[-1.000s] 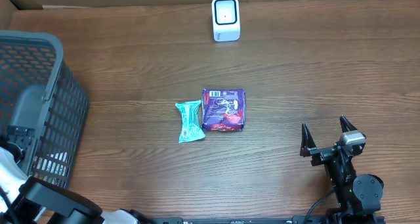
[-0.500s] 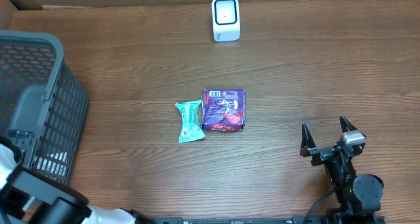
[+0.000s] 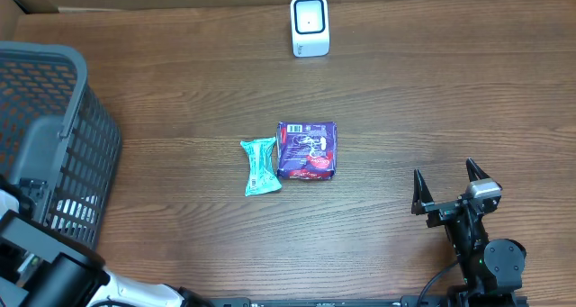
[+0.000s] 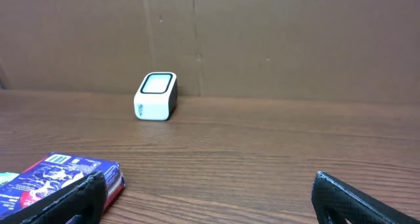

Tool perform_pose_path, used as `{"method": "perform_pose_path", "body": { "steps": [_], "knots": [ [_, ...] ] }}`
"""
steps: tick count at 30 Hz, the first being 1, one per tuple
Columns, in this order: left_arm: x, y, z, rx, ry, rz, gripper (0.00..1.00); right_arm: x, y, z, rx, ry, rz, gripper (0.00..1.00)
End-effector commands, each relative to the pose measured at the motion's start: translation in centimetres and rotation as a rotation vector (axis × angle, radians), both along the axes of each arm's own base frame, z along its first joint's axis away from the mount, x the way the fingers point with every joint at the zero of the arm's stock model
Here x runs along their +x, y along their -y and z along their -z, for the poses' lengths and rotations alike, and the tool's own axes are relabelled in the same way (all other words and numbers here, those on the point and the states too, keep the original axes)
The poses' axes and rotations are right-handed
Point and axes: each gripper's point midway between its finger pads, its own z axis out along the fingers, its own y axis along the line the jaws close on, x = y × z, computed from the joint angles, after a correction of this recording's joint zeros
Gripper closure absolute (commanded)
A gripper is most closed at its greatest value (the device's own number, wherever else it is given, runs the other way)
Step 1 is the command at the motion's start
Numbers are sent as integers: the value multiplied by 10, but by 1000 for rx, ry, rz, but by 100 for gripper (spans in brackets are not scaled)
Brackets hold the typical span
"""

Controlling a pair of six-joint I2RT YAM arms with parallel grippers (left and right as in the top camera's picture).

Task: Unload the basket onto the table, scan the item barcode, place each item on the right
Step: 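Reach the left gripper into the basket and grasp the white bamboo tube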

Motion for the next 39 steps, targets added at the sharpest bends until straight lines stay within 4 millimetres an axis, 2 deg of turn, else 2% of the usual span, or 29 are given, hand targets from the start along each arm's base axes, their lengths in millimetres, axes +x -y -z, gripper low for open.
{"method": "perform_pose_path", "body": {
  "steps": [1,3,5,6,8,12,16,20,24,25,30,34,39],
  "knots": [
    [-21,30,56,-171,-83,-16,11,0,-2,1,3,5,-10,0],
    [-21,31,56,-175,-81,-15,26,0,-2,1,3,5,-10,0],
    [-18,31,54,-177,-68,-12,54,0,-2,1,3,5,-10,0],
    [-17,32,53,-181,-63,-11,74,0,-2,1,3,5,-10,0],
    [-15,33,52,-191,-54,-9,96,0,-2,1,3,5,-10,0],
    [-9,34,42,-219,-30,-2,96,0,-2,1,3,5,-10,0],
    [11,26,13,-235,34,54,96,0,-2,1,3,5,-10,0],
    [37,10,-39,-196,112,155,95,0,-2,1,3,5,-10,0],
    [61,3,-103,-112,169,205,96,0,-2,1,3,5,-10,0],
    [71,5,-125,-76,187,245,96,0,-2,1,3,5,-10,0],
    [106,33,-197,57,250,404,96,0,-2,1,3,5,-10,0],
    [129,72,-254,186,307,565,96,0,-2,1,3,5,-10,0],
    [138,126,-321,338,380,750,96,0,-2,1,3,5,-10,0]
  ]
}}
